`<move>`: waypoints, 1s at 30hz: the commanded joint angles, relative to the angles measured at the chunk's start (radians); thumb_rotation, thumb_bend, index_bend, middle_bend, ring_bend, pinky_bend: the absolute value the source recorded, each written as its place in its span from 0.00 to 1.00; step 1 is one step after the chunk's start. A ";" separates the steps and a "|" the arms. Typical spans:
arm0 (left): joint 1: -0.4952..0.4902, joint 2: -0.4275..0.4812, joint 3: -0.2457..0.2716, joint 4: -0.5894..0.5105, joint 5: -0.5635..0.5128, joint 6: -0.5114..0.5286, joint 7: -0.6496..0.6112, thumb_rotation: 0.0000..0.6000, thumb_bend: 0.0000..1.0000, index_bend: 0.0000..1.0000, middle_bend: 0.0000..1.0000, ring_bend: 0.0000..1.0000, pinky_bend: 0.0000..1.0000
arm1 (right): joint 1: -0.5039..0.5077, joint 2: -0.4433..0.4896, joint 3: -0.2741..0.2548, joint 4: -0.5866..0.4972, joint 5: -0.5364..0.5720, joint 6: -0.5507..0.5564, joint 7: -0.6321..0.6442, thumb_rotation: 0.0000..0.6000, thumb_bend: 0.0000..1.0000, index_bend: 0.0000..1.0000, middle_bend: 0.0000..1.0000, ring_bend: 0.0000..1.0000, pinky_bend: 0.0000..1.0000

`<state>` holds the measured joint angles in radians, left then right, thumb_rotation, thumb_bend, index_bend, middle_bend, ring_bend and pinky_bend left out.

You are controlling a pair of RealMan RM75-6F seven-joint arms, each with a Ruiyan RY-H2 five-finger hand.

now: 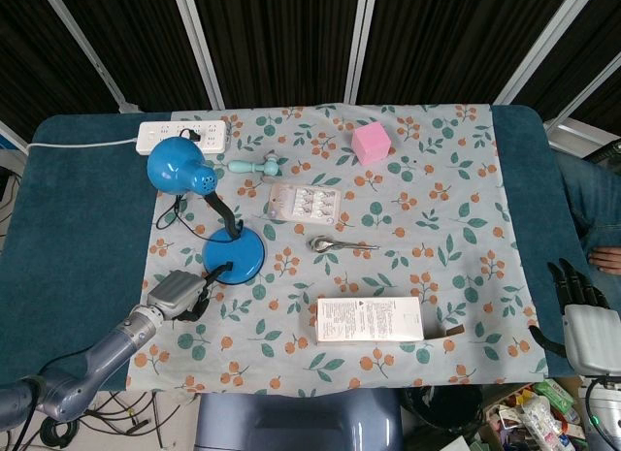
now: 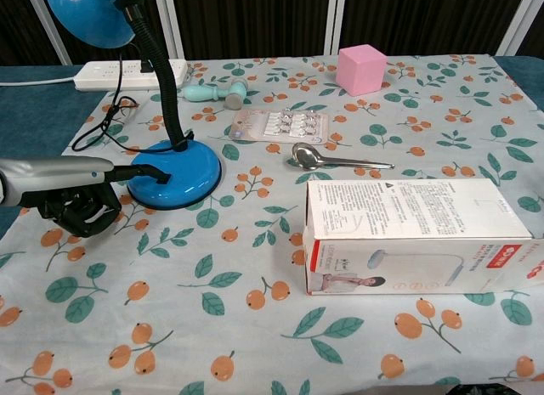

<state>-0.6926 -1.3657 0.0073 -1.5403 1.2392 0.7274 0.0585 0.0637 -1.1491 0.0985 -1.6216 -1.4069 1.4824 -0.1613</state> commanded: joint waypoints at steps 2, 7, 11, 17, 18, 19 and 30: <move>-0.001 0.001 0.000 0.003 -0.004 -0.003 -0.001 1.00 0.64 0.00 0.70 0.73 0.77 | 0.001 -0.001 0.000 0.000 0.000 -0.001 -0.002 1.00 0.11 0.00 0.02 0.10 0.21; 0.000 0.004 0.001 0.004 -0.008 -0.005 0.001 1.00 0.64 0.00 0.70 0.73 0.77 | 0.001 -0.001 0.001 0.001 0.001 0.000 -0.002 1.00 0.11 0.00 0.02 0.10 0.21; 0.000 0.003 0.000 0.002 -0.004 -0.002 0.000 1.00 0.64 0.00 0.70 0.73 0.77 | 0.000 -0.001 0.000 0.000 0.001 -0.001 -0.003 1.00 0.11 0.00 0.02 0.10 0.21; -0.001 0.000 0.004 0.003 -0.001 -0.006 0.003 1.00 0.64 0.00 0.70 0.73 0.77 | 0.000 -0.001 0.001 0.000 0.001 0.001 -0.004 1.00 0.11 0.00 0.02 0.10 0.21; -0.001 0.000 0.004 0.004 -0.002 -0.006 0.003 1.00 0.64 0.00 0.70 0.73 0.77 | 0.000 -0.001 0.001 0.000 0.001 0.000 -0.004 1.00 0.11 0.00 0.02 0.10 0.21; 0.000 0.000 0.004 0.004 -0.002 -0.006 0.003 1.00 0.64 0.00 0.70 0.73 0.77 | 0.000 -0.001 0.001 0.000 0.001 0.000 -0.004 1.00 0.11 0.00 0.02 0.10 0.21; 0.003 -0.001 0.007 0.005 -0.002 0.001 0.011 1.00 0.64 0.02 0.69 0.73 0.77 | 0.001 -0.003 0.001 0.000 -0.001 0.001 -0.006 1.00 0.11 0.00 0.02 0.10 0.21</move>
<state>-0.6896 -1.3669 0.0139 -1.5356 1.2376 0.7281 0.0692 0.0645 -1.1518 0.0992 -1.6213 -1.4073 1.4835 -0.1670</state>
